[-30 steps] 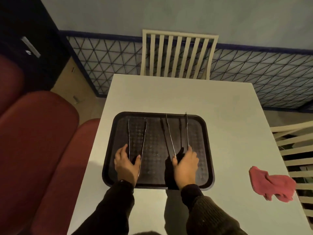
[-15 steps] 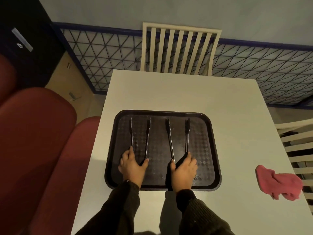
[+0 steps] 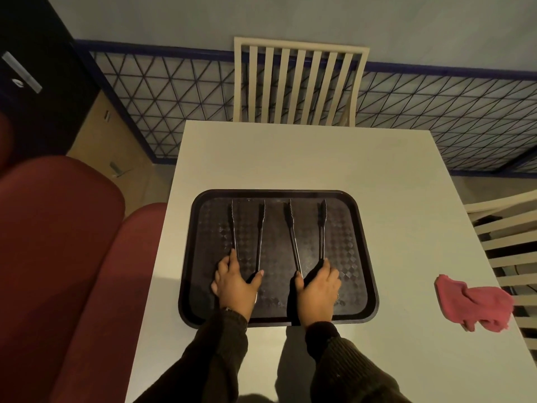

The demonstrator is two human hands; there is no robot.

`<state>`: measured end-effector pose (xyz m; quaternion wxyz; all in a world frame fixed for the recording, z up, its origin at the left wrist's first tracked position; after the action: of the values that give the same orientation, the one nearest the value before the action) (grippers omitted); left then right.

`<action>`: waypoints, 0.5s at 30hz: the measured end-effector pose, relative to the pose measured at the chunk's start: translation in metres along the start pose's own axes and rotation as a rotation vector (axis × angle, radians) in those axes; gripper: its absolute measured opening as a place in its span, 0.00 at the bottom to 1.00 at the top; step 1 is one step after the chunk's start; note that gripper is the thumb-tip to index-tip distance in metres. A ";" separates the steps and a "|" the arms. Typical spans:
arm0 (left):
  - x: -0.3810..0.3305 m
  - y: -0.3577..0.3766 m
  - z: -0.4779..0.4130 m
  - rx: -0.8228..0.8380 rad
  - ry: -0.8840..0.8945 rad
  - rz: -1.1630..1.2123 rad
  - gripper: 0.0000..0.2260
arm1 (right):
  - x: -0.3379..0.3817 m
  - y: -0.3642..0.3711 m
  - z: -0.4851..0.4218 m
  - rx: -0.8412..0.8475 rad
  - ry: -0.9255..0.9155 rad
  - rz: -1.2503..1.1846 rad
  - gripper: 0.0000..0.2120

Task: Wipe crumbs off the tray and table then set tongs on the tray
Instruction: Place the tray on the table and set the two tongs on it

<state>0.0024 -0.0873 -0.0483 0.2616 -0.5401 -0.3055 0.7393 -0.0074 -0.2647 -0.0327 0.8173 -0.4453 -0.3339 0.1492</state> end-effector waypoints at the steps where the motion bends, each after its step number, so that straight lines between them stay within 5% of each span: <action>1: 0.001 0.000 0.000 0.002 0.004 -0.002 0.38 | 0.000 0.000 0.001 -0.001 0.001 -0.003 0.34; 11: 0.010 -0.017 -0.002 -0.025 0.020 0.062 0.35 | -0.003 -0.010 -0.004 0.016 -0.019 -0.019 0.40; 15: 0.040 -0.053 0.009 -0.286 0.015 0.051 0.22 | -0.025 -0.044 -0.018 -0.185 -0.070 0.033 0.25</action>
<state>-0.0148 -0.0244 -0.0329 0.1654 -0.5850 -0.3922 0.6904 -0.0159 -0.3142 -0.0131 0.7580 -0.5186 -0.3674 0.1467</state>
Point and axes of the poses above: each hand's wrist, its own z-axis away from the middle knuckle, its own y-axis out of the palm, x = y × z, the point moved 4 cm from there along -z, towards the middle knuckle, and after that the axes turned 15 degrees about y, right-handed, at the moved point
